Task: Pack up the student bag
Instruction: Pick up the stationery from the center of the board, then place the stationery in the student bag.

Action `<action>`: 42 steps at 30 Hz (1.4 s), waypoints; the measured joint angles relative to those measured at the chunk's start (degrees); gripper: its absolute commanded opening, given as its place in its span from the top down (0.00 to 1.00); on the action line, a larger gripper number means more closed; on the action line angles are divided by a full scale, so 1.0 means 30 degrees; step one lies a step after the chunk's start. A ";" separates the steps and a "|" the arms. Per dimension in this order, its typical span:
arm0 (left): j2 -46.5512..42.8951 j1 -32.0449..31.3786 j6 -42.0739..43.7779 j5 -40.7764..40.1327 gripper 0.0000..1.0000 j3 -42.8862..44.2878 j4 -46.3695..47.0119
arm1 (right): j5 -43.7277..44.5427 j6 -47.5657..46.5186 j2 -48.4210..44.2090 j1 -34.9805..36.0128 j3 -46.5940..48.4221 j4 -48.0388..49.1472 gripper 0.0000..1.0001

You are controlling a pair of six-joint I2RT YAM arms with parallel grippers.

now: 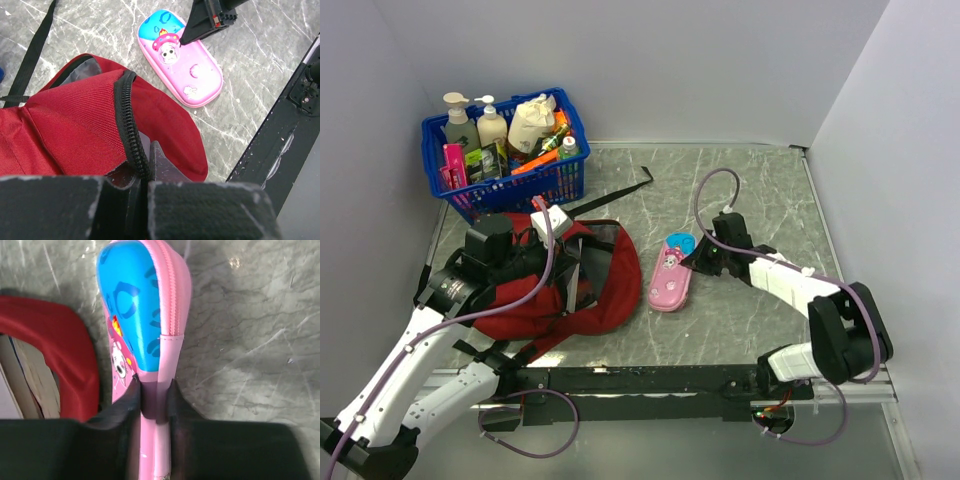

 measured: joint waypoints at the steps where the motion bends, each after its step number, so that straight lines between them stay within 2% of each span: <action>1: 0.0000 0.0000 -0.0007 0.0015 0.99 0.0000 0.0007 | -0.0058 -0.0015 -0.0175 0.0015 0.0007 -0.0095 0.96; 10: 0.0000 0.0087 -0.0146 0.0066 0.99 0.0000 0.0029 | -0.2528 -0.0080 -0.2608 0.0073 0.0532 -0.1042 0.94; 16: 0.0000 0.0124 -0.0262 0.0066 0.99 0.0000 0.0029 | -0.2849 0.0270 -0.3468 0.1545 0.3388 -0.1581 0.93; 19: 0.0000 0.0146 -0.0262 0.0066 0.99 0.0000 0.0029 | -0.1989 0.0240 -0.1938 0.3184 0.6535 -0.2076 0.94; 23: 0.0000 0.0262 -0.0270 0.0087 0.99 0.0015 0.0029 | -0.0255 0.0007 0.1705 0.5530 1.1315 -0.3636 0.95; 24: 0.0000 0.0284 -0.0270 0.0109 0.99 0.0015 0.0029 | 0.0058 -0.0066 0.2477 0.5909 1.2014 -0.3912 0.99; 26: 0.0000 0.0328 -0.0270 0.0138 0.99 0.0015 0.0029 | 0.0729 -0.0087 0.4153 0.6812 1.3347 -0.4714 0.99; 31: -0.0007 0.0379 -0.0262 0.0168 0.99 0.0015 0.0029 | 0.1727 0.0095 0.6441 0.8007 1.3763 -0.6754 0.99; 39: -0.0109 0.0379 -0.0262 0.0219 0.99 0.0022 -0.0044 | 0.2455 0.0291 0.7074 0.8211 1.3916 -0.8575 0.97; 42: -0.0182 0.0379 -0.0270 0.0240 0.99 0.0015 -0.0073 | 0.2448 0.0466 0.8233 0.8291 1.5059 -0.9100 0.99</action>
